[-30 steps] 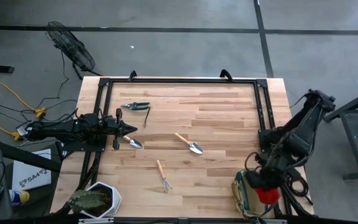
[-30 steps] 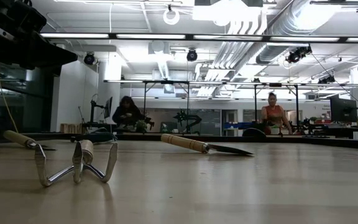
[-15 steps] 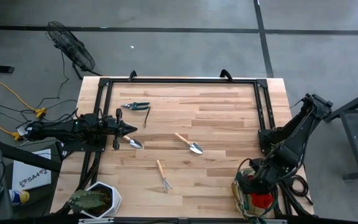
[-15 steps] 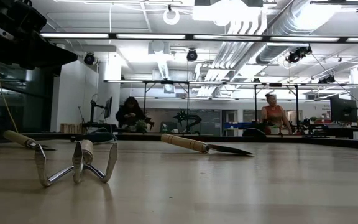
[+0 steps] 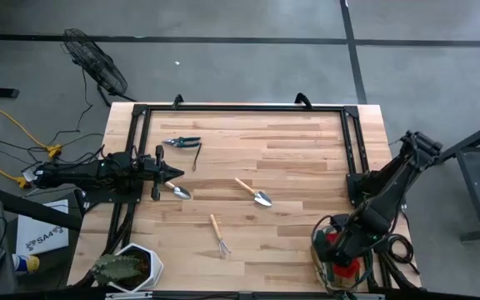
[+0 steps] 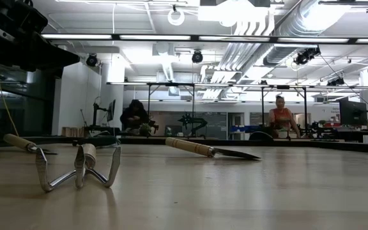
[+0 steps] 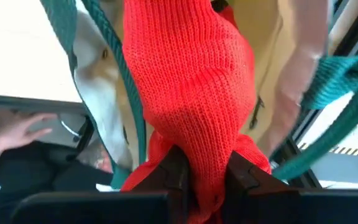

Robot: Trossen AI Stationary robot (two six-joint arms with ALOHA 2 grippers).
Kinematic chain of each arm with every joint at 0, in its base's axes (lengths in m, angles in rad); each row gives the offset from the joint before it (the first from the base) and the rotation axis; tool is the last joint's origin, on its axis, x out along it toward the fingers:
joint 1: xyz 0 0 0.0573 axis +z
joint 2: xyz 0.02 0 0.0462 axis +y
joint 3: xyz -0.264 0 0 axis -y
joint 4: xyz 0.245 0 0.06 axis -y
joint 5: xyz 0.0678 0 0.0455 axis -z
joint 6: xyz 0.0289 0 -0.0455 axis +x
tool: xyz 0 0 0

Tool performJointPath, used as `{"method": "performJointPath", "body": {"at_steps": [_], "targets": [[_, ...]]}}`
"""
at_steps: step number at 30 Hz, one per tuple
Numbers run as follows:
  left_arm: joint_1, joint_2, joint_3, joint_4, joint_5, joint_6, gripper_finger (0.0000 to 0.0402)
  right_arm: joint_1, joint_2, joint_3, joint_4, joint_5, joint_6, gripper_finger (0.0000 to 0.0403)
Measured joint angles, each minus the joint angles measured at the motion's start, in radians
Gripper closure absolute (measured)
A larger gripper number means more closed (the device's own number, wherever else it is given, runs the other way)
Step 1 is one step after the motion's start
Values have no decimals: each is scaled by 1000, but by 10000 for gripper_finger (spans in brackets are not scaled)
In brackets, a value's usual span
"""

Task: Pick & Place Garden tools in Gardening bag
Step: Put the red gloves into the gardening bag

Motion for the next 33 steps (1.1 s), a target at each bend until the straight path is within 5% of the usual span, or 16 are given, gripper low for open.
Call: {"method": "performJointPath", "body": {"at_steps": [23,33], "targets": [[0,0,0,0,0,0,400,0,122,-80,-47,15,-9,364],[0,0,0,0,0,0,400,-15,122,-172,-49,54,-131,364]]}}
